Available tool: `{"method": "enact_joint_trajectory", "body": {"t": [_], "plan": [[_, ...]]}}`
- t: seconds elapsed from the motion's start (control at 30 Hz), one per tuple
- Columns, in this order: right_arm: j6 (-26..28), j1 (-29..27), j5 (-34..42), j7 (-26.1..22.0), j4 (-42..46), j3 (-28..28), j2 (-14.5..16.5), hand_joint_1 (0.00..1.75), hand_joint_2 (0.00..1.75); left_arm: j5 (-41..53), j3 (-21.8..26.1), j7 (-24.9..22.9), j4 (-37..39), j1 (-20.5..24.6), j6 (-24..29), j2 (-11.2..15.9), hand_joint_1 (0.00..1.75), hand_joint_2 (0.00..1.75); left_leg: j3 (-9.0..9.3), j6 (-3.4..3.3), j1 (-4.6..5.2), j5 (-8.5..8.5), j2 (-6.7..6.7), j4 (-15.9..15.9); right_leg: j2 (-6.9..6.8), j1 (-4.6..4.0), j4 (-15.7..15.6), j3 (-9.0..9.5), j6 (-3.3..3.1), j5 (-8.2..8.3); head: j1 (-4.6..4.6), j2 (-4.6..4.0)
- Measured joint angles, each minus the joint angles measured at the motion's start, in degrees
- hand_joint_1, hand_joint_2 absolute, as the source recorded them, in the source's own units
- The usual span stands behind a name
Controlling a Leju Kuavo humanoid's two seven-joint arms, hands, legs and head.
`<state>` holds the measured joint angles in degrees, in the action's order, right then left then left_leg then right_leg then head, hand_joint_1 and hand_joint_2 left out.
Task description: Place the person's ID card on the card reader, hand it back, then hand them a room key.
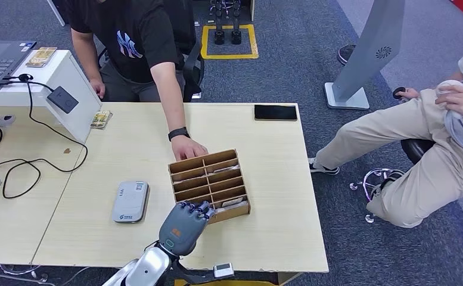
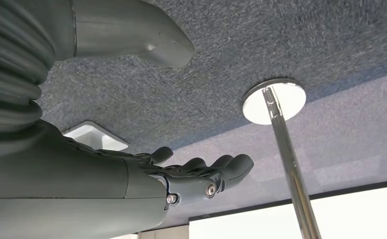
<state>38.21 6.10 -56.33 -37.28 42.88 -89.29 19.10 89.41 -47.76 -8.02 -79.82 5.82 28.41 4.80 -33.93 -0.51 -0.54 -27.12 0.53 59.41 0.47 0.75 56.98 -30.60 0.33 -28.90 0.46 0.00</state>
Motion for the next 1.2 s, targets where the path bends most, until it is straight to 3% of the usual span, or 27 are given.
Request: {"method": "enact_joint_trajectory", "body": {"t": [0.17,0.4,0.77,0.87,1.03,1.2], "plan": [[0.0,0.1,-0.3,-0.1,-0.5,0.0,0.0,0.0,1.75,0.1,0.2,-0.4,-1.5,-0.9,1.5,-0.1,1.75,1.75,0.0,0.0,0.0,-0.01,0.0,0.0,0.0,-0.01,0.0,-0.02,0.0,0.0,-0.01,0.0],[0.0,0.1,-0.5,-0.5,-0.9,0.0,0.0,0.0,1.75,0.0,0.3,-3.5,-2.5,-1.0,8.5,0.3,1.75,1.75,0.0,0.0,-0.01,0.0,0.0,0.0,-0.01,-0.01,0.0,-0.01,0.0,0.0,-0.01,0.0],[0.0,0.2,-0.5,-0.6,-1.1,0.0,0.0,0.0,1.75,0.1,0.4,-3.8,-3.6,-1.0,10.3,0.7,1.75,1.75,-0.01,0.0,-0.01,0.0,0.0,0.0,-0.01,-0.01,0.0,-0.01,0.0,0.0,-0.01,0.0],[0.0,0.2,-0.4,-0.6,-1.3,0.0,0.0,0.0,1.75,-0.8,4.1,1.6,-8.2,-3.8,10.9,-1.5,1.75,1.75,-0.03,0.0,0.0,-0.01,0.0,0.0,0.0,0.0,0.0,-0.02,0.0,0.0,-0.01,0.0],[0.0,0.2,-0.2,-0.3,-1.5,0.0,0.0,0.0,1.75,-8.1,13.9,16.9,-13.1,-8.2,11.1,-8.8,1.75,1.75,-0.04,-0.01,0.02,-0.02,-0.01,0.0,0.0,0.01,0.0,-0.03,0.01,0.0,-0.01,0.0],[0.0,0.2,-0.1,0.0,-1.5,0.0,0.0,0.0,1.75,-10.5,20.6,20.6,-14.6,-10.3,11.1,-13.4,1.75,1.75,-0.03,-0.01,0.0,-0.01,0.0,0.0,-0.03,-0.01,0.0,-0.03,0.0,0.0,-0.02,0.0]]}}
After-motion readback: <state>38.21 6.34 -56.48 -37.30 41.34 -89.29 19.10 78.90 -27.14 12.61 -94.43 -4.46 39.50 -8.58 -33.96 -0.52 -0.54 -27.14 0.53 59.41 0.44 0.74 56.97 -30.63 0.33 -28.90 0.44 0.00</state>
